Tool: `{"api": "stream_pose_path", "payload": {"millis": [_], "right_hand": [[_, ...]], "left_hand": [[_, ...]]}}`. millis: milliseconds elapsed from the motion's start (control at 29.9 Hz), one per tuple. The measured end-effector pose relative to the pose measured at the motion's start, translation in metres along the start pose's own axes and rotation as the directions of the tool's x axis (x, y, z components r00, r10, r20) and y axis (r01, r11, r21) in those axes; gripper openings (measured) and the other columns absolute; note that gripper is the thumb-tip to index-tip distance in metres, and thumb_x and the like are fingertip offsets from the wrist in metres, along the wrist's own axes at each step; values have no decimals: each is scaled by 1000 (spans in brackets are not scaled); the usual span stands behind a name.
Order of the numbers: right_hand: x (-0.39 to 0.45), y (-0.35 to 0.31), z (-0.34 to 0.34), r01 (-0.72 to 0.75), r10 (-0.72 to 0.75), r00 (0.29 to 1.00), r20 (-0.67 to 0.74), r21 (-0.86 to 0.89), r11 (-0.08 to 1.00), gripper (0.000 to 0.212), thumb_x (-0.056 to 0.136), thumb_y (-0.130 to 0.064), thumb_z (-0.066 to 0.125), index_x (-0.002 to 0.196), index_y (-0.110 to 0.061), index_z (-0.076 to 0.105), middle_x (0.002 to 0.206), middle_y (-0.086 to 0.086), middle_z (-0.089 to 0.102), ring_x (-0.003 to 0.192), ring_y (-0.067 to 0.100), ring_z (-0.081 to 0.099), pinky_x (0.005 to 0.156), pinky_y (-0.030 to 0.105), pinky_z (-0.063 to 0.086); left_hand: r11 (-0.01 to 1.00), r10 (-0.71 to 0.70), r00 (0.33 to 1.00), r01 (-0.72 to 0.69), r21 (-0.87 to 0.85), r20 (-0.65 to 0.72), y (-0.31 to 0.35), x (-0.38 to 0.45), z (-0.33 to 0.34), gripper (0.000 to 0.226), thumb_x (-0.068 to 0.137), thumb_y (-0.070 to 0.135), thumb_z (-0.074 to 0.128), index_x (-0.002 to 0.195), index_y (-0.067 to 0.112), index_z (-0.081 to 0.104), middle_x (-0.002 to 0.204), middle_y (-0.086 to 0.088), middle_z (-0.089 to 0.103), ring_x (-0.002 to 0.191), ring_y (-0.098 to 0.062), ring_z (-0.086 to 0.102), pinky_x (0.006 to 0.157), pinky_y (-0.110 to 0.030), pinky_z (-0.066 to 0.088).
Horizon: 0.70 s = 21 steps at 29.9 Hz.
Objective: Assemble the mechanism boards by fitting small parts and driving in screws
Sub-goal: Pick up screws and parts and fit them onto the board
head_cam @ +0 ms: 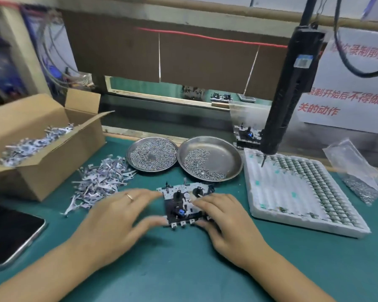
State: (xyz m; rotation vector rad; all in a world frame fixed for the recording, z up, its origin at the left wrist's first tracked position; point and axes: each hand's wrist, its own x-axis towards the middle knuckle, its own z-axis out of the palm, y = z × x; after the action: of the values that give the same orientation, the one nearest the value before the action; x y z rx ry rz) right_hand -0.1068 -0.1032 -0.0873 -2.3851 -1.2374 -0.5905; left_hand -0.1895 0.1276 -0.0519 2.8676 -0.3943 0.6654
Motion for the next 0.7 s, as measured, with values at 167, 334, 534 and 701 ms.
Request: {"api": "stream_pose_path", "payload": {"millis": [167,334,534,701], "right_hand": [[0,0,3,-52,52,999,-2,16,999,41,82,-22,69,121,-9,63,109,2,66,101,23,61,91,32,45],[0,-2,1,-55,55,998,0,52,997,45,82,-25,69,124,-10,61,112,3,65,104,23,60,91,36,48],[-1,-4,-1,-56,55,998,8,54,997,44,84,-31,64,124,-13,61,112,0,64,105,17,55,93,33,44],[0,-5,0,-41,56,984,-170,89,995,30,87,-19,63,114,-7,66,109,3,65,102,17,57,92,31,42]], "left_hand": [[977,-166,986,165,132,-3,-55,-21,-12,74,90,66,21,86,12,71,82,-1,68,75,-28,67,65,-40,51],[964,-265,961,265,12,74,-67,-32,-9,31,83,50,62,87,20,71,83,10,64,80,-21,61,72,-39,52],[954,-300,949,299,23,95,-60,-24,-10,6,81,19,72,81,24,68,81,12,63,82,-20,60,72,-36,43],[915,-342,939,323,-242,-36,-48,-14,-12,9,88,18,62,84,26,59,84,13,60,83,-13,56,77,-28,40]]}}
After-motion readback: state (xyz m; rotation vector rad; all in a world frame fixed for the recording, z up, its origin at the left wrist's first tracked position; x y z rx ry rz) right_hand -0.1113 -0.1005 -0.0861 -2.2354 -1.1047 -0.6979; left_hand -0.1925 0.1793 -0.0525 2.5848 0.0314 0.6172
